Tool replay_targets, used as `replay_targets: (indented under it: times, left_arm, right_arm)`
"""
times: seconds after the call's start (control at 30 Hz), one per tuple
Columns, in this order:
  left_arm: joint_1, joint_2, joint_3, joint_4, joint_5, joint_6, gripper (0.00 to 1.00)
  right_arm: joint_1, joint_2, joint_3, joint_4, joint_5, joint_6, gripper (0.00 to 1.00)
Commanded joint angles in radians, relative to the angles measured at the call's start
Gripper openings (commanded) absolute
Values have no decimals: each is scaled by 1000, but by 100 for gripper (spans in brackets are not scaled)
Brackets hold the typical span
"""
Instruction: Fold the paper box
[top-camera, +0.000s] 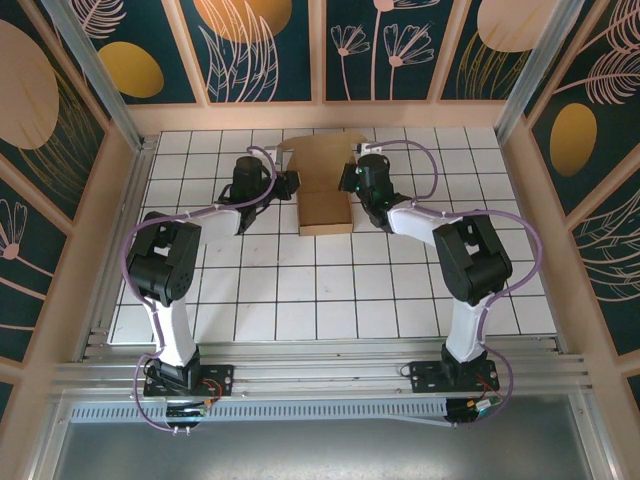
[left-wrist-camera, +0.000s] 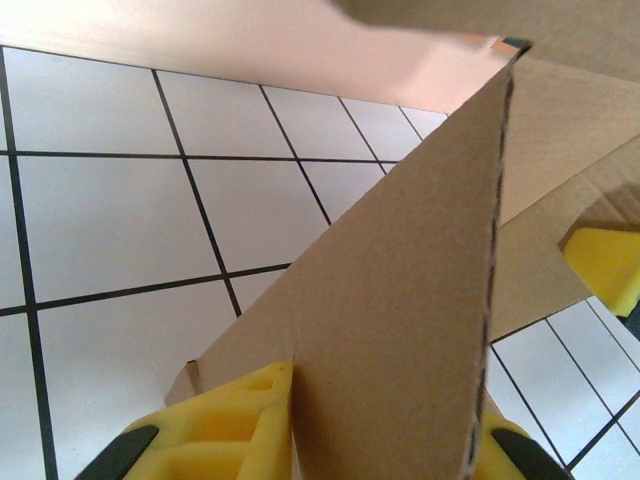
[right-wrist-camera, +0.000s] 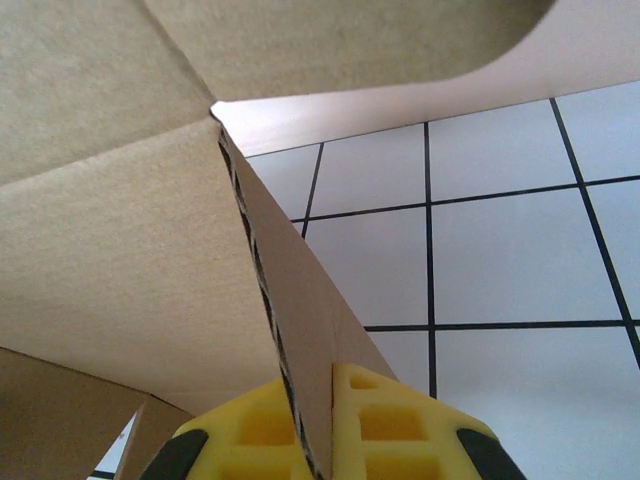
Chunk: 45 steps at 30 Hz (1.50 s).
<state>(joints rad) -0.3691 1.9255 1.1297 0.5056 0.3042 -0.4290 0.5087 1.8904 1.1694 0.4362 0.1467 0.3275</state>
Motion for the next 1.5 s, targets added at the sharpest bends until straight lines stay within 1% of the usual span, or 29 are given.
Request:
replay_targets:
  times: [0.0,0.13,0.3,0.6,0.77,1.0,1.33,1.47]
  left_arm:
    - [-53,-13,-39,-25,87,-63,19]
    - [-64,-28,-63,-32,74,-75,19]
    - [-87,-45,-98,-47,69,-58,19]
    - [-95,-66,-214,21,55,-106,19]
    - [-108,-69,-254,62,81,-116,19]
    - [-113,-72,-309,132,110,-185,19]
    - [-137,-76,-361,186,197,-232,18]
    - [-149,-72,-375,140,181,-229,18]
  right_arm:
    - [62,-26,-65,1,-40,56,0]
    - [73,-53,-143,37,-19,47,0]
    - [79,-74,-221,78,-48,60,0]
    - [109,-75,-329,150,-30,84,0]
    - [115,-69,-388,196,-28,89,0]
    - [132,-78,-442,233,-24,109,0]
    - [154,-103,-533,282,-42,122,0]
    - [162,-125,-565,305,-36,126,0]
